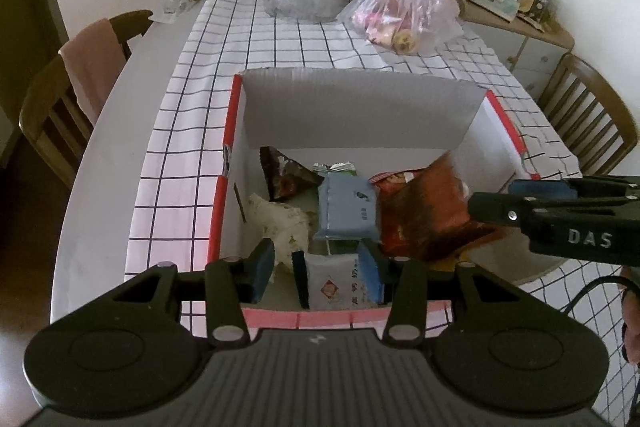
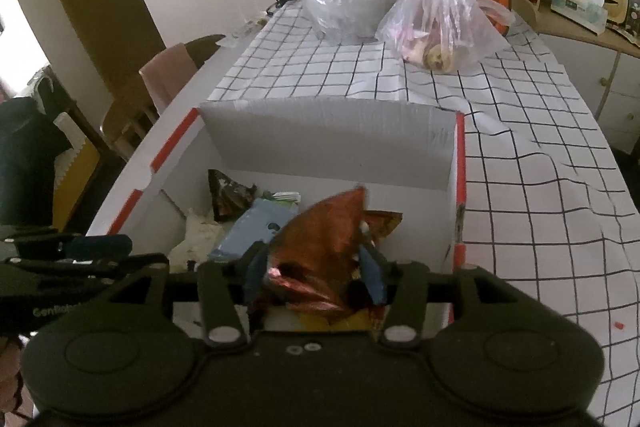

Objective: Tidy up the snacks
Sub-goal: 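Open both tools to drop the white packet and copper bag into the box, then withdraw both open tools from the box toward the remaining lollipop and blue candy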

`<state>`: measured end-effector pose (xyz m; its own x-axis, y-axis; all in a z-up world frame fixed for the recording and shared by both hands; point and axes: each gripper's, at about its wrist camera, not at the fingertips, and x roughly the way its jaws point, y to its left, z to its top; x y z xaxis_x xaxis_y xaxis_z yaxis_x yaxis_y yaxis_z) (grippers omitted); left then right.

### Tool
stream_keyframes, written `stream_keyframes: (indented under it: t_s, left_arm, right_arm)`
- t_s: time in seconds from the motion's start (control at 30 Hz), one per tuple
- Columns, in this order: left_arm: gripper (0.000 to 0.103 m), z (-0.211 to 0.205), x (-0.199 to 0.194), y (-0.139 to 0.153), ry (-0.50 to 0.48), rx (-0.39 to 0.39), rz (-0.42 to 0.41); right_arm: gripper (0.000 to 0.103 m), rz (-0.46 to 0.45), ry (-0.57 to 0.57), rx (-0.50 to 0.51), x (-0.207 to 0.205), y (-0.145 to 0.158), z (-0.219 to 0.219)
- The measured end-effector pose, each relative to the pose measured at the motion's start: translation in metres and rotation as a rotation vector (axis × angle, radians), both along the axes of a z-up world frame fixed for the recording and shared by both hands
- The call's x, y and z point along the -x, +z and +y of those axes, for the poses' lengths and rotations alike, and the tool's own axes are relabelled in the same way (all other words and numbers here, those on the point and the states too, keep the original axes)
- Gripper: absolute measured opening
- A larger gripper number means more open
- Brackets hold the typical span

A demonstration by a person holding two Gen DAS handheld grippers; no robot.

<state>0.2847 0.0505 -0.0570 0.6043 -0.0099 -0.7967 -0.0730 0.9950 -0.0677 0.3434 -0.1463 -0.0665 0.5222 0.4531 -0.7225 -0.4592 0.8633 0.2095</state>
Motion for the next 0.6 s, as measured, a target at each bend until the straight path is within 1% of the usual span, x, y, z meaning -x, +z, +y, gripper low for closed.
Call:
stream_keyframes:
  t_s: [0.1, 0.17, 0.23, 0.37, 0.43, 0.5, 0.53, 0.6]
  left_arm:
    - [0.047, -0.001, 0.007, 0.005, -0.006, 0.006, -0.014]
    - [0.049, -0.003, 0.014, 0.01, -0.014, 0.009, -0.028]
    - [0.054, -0.006, 0.022, 0.015, -0.02, 0.012, -0.044]
    - [0.055, -0.012, 0.037, 0.025, -0.04, 0.017, -0.072]
    - [0.061, -0.015, 0.046, 0.03, -0.047, 0.02, -0.087]
    - [0.063, -0.017, 0.055, 0.036, -0.054, 0.022, -0.105]
    - [0.064, -0.018, 0.06, 0.038, -0.056, 0.021, -0.111]
    - [0.064, -0.019, 0.068, 0.041, -0.06, 0.02, -0.12]
  right_arm:
    - [0.057, -0.011, 0.003, -0.006, 0.011, 0.007, -0.006]
    - [0.059, -0.019, 0.004, -0.01, 0.019, 0.012, -0.01]
    - [0.061, -0.028, 0.006, -0.015, 0.027, 0.017, -0.013]
    - [0.064, -0.048, 0.014, -0.023, 0.047, 0.027, -0.016]
    - [0.067, -0.056, 0.015, -0.03, 0.056, 0.032, -0.017]
    - [0.07, -0.068, 0.017, -0.036, 0.066, 0.037, -0.018]
    - [0.071, -0.074, 0.019, -0.04, 0.072, 0.039, -0.018]
    - [0.076, -0.086, 0.02, -0.047, 0.082, 0.044, -0.019]
